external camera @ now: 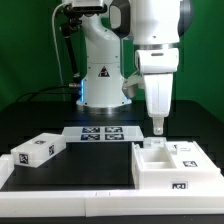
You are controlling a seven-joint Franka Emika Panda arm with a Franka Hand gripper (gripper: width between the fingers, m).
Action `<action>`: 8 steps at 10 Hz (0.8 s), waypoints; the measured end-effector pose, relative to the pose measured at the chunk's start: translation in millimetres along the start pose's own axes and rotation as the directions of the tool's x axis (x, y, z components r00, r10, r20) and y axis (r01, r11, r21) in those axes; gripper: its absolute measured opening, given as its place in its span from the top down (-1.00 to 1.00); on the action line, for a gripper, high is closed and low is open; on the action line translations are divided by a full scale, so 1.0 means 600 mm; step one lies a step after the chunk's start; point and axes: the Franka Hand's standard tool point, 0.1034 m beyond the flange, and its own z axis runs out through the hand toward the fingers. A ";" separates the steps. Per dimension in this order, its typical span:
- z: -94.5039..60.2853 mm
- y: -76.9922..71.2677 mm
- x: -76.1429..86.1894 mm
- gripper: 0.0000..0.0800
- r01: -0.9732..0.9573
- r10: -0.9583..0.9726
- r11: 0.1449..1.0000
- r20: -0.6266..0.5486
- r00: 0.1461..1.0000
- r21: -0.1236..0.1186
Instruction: Assemble cabinet
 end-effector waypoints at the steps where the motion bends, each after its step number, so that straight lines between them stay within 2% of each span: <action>1: 0.006 -0.002 -0.001 -0.99 -0.006 0.006 1.000 -0.005 1.000 0.001; 2: 0.019 -0.015 -0.001 -0.99 -0.009 0.009 1.000 -0.009 1.000 0.012; 4: 0.035 -0.037 -0.004 -0.99 -0.010 0.011 1.000 -0.021 1.000 0.014; 6: 0.048 -0.046 -0.002 -0.99 -0.011 0.012 1.000 -0.031 0.999 0.017; 8: 0.060 -0.054 -0.002 -0.99 -0.013 0.014 0.999 -0.033 0.999 0.033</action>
Offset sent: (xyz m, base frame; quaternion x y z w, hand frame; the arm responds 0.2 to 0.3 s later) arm -0.0246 0.0024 -0.0191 -0.0056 0.0247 0.0175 0.9995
